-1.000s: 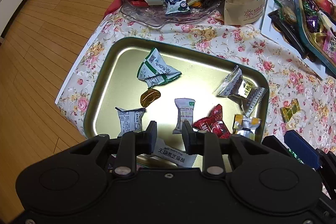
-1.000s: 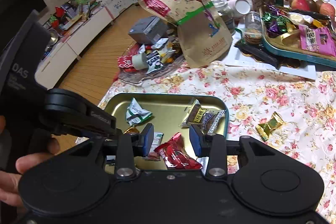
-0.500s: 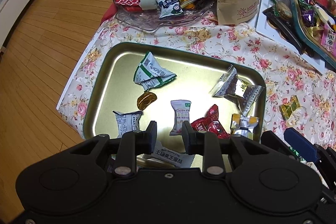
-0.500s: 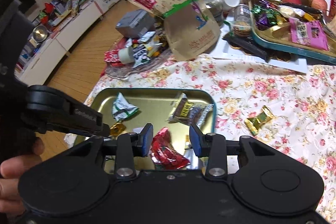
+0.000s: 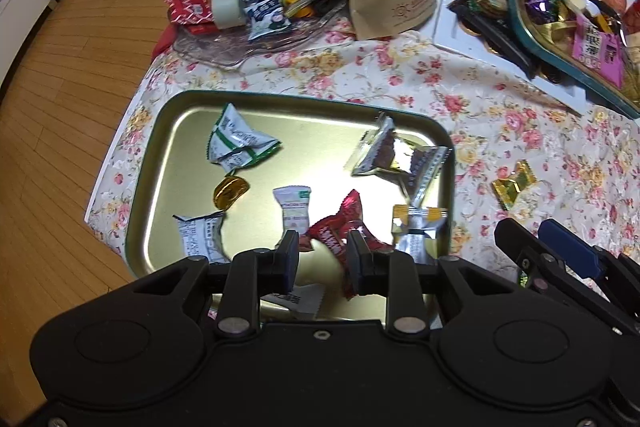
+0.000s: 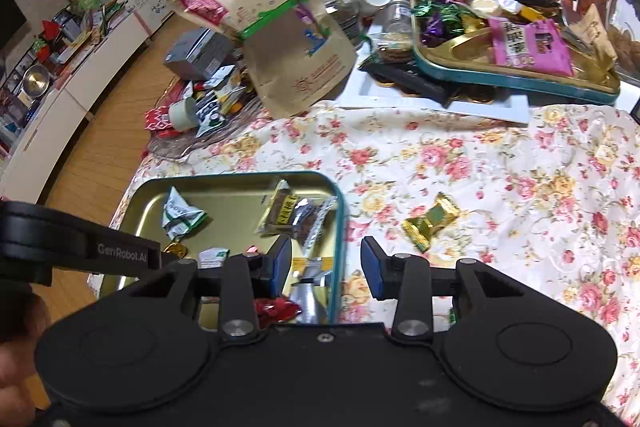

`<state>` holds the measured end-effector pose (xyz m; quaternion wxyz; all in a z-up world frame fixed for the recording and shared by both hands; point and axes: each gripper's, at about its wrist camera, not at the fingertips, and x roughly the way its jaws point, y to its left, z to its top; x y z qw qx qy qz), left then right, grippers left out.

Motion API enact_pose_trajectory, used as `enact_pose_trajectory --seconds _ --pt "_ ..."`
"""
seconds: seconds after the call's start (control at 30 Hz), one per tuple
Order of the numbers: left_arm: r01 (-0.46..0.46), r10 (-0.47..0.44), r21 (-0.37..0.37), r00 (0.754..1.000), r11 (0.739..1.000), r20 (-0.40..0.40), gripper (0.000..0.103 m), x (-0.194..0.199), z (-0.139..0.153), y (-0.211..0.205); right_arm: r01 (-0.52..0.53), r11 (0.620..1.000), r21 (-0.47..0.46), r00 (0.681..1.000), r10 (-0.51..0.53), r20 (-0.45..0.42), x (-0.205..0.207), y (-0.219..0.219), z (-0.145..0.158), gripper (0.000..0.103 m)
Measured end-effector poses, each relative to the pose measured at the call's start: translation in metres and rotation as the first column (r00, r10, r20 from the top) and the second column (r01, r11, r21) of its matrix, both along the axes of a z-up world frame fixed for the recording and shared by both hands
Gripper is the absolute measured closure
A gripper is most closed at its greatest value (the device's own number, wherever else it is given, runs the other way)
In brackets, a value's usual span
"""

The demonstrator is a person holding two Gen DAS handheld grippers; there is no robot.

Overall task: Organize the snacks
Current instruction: 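Move the right tool to the green-wrapped candy and close on it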

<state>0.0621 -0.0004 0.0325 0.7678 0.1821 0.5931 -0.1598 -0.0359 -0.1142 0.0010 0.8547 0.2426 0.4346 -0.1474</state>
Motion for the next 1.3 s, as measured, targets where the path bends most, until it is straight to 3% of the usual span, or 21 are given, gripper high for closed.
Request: enact_pose_trajectory --seconds 0.23,0.47,0.7,0.97,1.13,1.3 --pt "0.072 -0.072 -0.033 0.997 0.997 0.009 0.067 -0.019 0.011 -0.028 0.107 0.994 -0.021 0.994 -0.108 -0.012 -0.019 -0.036 0.001 0.062" --pt "0.134 -0.133 -0.041 0.991 0.990 0.027 0.067 -0.038 0.015 -0.057 0.279 0.960 -0.026 0.957 -0.280 -0.071 -0.049 -0.083 -0.009 0.061" --pt "0.183 -0.182 -0.030 0.983 0.983 0.022 0.067 -0.053 0.007 -0.085 0.344 0.937 -0.061 0.930 -0.349 -0.113 -0.082 -0.110 -0.023 0.059" --pt "0.232 -0.231 0.017 0.973 0.973 -0.018 0.067 -0.068 -0.011 -0.112 0.366 0.930 0.012 0.919 -0.359 -0.164 -0.104 -0.123 -0.044 0.059" --pt "0.218 -0.218 0.003 0.975 0.976 -0.039 0.067 -0.069 -0.010 -0.120 0.303 0.951 0.057 0.941 -0.289 -0.174 -0.101 -0.110 -0.059 0.059" --pt "0.181 -0.182 -0.030 0.982 0.983 -0.048 0.067 -0.062 -0.002 -0.120 0.172 0.984 0.047 0.976 -0.164 -0.144 -0.081 -0.085 -0.066 0.059"
